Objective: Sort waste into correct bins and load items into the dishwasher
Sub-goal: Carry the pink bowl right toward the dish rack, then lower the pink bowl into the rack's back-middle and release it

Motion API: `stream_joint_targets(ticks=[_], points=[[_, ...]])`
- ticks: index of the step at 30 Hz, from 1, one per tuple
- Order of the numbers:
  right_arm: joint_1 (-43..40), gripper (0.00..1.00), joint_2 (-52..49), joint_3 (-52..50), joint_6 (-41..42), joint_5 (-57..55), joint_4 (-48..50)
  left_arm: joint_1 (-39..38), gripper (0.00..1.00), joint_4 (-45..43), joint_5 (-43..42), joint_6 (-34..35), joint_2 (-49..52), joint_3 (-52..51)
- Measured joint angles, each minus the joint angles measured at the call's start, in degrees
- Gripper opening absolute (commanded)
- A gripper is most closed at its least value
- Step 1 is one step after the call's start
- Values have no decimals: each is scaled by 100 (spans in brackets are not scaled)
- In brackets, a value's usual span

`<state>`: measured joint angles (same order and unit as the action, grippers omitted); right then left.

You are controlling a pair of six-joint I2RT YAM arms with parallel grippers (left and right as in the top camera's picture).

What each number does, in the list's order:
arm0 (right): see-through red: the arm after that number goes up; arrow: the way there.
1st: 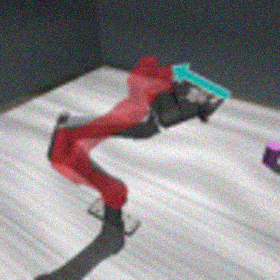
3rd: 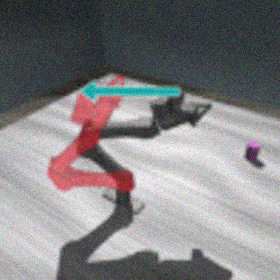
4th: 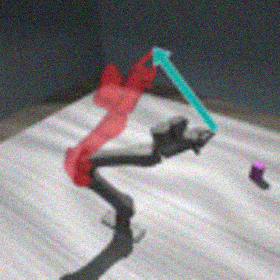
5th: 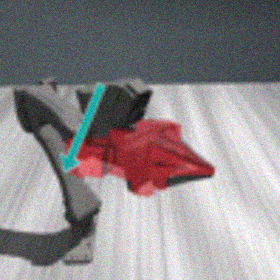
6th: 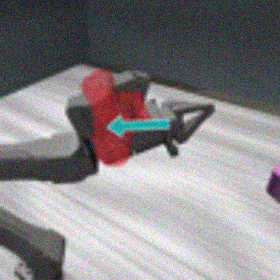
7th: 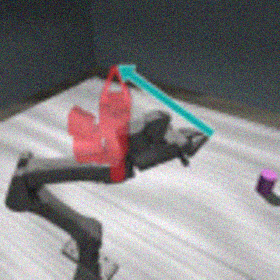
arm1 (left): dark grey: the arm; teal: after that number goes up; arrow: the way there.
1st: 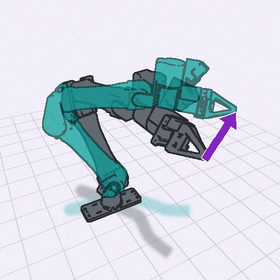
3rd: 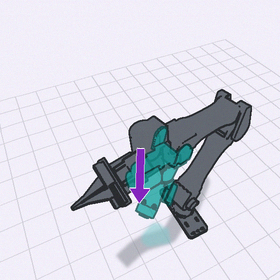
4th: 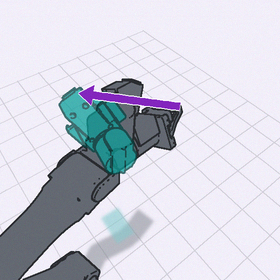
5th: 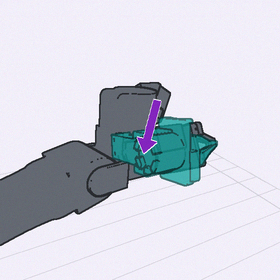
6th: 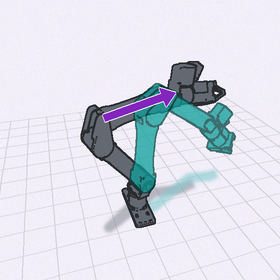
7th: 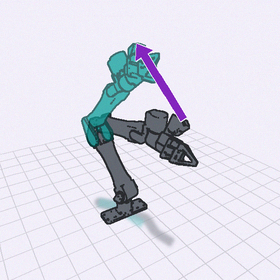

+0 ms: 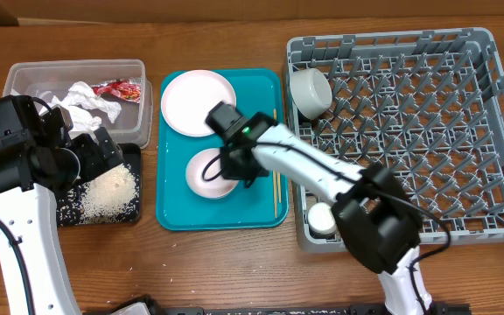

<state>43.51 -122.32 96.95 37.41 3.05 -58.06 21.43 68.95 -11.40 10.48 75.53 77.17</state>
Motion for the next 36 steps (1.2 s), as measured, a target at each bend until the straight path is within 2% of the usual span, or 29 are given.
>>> stream_joint_targets(ticks=[14,25,32,36], points=[[-1362,4,2892,503,-295,-1858,-1200,0,100,-2,0,-2,0,0],[-1563,4,3025,498,-319,-4627,-2229,0,100,0,0,0,0,0],[-1563,4,2977,498,-352,-5875,-2638,0,100,0,0,0,0,0],[-1563,4,2970,498,-487,-6220,-2662,0,100,-2,2,-2,0,0]])
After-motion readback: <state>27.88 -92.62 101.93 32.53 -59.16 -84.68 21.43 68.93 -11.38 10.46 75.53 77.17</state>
